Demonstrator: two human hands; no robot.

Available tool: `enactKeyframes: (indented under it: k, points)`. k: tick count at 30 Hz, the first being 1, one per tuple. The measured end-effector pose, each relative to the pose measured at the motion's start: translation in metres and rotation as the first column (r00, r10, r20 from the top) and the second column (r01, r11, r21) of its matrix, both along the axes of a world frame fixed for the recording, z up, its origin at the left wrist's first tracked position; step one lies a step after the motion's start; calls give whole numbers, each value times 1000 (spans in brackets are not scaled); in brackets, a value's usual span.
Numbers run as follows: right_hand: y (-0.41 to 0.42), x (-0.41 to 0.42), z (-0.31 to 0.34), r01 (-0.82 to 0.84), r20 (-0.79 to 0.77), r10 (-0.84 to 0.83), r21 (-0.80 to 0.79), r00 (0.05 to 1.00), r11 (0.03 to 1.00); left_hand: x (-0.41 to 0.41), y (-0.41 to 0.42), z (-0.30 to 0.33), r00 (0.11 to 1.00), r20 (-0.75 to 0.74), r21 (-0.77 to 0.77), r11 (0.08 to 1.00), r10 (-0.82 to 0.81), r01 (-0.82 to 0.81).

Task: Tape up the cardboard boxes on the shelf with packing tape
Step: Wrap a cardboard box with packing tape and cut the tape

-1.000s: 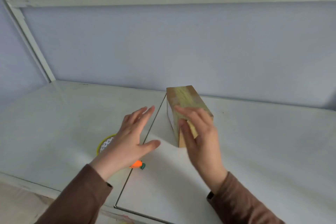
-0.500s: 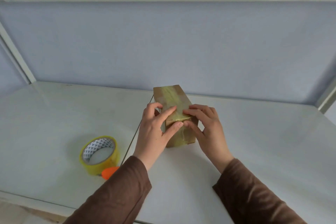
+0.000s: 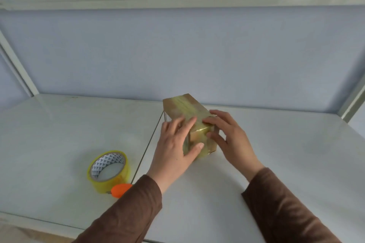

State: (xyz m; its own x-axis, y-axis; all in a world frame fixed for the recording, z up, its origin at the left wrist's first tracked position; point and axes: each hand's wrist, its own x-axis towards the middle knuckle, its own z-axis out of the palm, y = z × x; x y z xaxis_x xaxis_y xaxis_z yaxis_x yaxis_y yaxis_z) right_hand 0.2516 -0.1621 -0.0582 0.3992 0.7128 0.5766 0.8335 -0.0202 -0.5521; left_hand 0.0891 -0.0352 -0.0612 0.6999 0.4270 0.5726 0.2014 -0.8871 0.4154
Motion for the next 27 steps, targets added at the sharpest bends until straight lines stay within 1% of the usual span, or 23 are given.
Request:
enactKeyframes:
  k: [2,4,6,8,9,10,11,12,13,14,15,16,17,18,19,20,21,22,25,27]
  points:
    - [-11,16,5,12,-4,-13,-34,1000,999,1,-13,5,1000,22,88,996,-13,11]
    - [-21,30,8,17,-60,-21,-62,998,998,4,-29,10,999,31,159,987,-28,23]
    - [-26,39,10,24,-158,-34,-66,987,998,8,-45,15,998,6,176,982,-66,63]
    - [-28,40,11,22,-250,-35,-55,968,998,10,-53,20,994,-58,199,975,-88,98]
    - [-29,37,11,18,-291,-30,-45,956,999,9,-52,24,991,-90,185,976,-98,114]
    - [-30,35,10,13,-347,-21,-27,937,1000,7,-47,28,988,-92,119,983,-127,138]
    - [-30,32,9,5,-426,-2,5,905,1000,4,-39,32,986,-45,9,986,-163,164]
    - [-31,30,9,4,-518,24,53,855,999,0,-29,35,984,43,-119,977,-171,175]
    - [-32,28,10,19,-607,50,107,793,994,-5,-19,37,980,147,-266,949,-132,167]
    - [-33,27,11,45,-685,69,147,726,988,-8,-9,40,968,246,-444,882,-53,161]
    - [-32,26,13,56,-746,78,153,661,987,-12,-1,42,947,317,-643,745,44,180]
    - [-31,26,15,39,-796,83,132,600,990,-13,4,44,932,342,-812,537,121,228]
    - [-28,25,18,-3,-842,90,105,532,994,-13,7,44,934,326,-905,334,148,263]
    - [-25,24,20,-57,-883,104,87,457,995,-11,8,44,948,294,-943,197,120,268]
    - [-22,22,21,-116,-915,128,90,383,989,-9,9,43,960,272,-957,126,69,262]
    - [-19,18,22,-163,-933,148,98,329,982,-6,9,42,967,252,-964,96,34,248]
    - [-16,14,23,-185,-942,162,110,294,977,-4,10,41,973,231,-970,85,20,229]
    - [-13,10,23,-173,-949,169,126,267,977,-1,14,42,977,211,-975,74,25,209]
    - [-6,2,20,-32,-969,172,169,178,985,6,28,41,979,197,-980,9,47,197]
    - [-1,0,17,39,-973,163,172,162,984,10,36,38,982,189,-982,-17,30,190]
